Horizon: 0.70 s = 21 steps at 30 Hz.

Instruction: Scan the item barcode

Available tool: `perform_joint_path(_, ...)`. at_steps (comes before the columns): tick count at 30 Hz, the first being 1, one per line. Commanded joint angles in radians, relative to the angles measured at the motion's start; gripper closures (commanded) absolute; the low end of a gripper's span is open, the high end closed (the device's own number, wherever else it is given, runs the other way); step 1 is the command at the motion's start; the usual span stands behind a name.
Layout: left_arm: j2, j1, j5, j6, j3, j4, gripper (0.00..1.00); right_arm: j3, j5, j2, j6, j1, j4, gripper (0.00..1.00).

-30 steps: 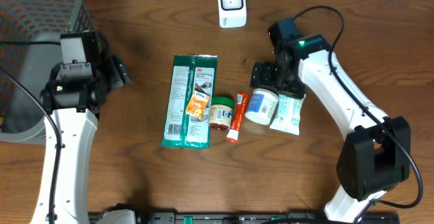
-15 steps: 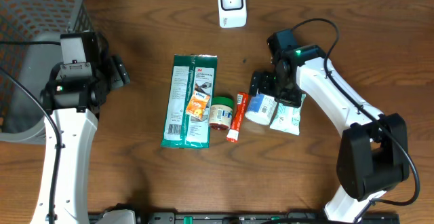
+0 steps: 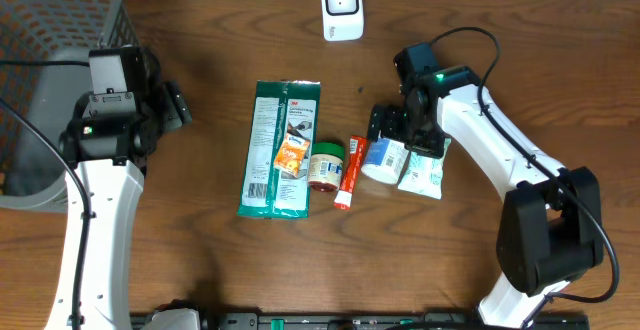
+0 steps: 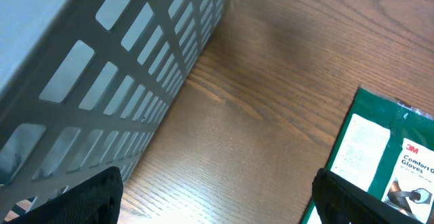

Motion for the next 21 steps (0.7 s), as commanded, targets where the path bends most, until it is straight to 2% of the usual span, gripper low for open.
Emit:
perform_joint_path(1,0.005,0.001,-0.005,-0.013,0.016,0.004,0.13,-0.007,-0.005,-0.005,0.005,-0.015,-0.001,0.01)
perform_joint_path(21,0.005,0.001,-0.005,-0.013,0.016,0.004,0.13,-0.007,-0.005,-0.005,0.002,-0.014,0.003,0.01)
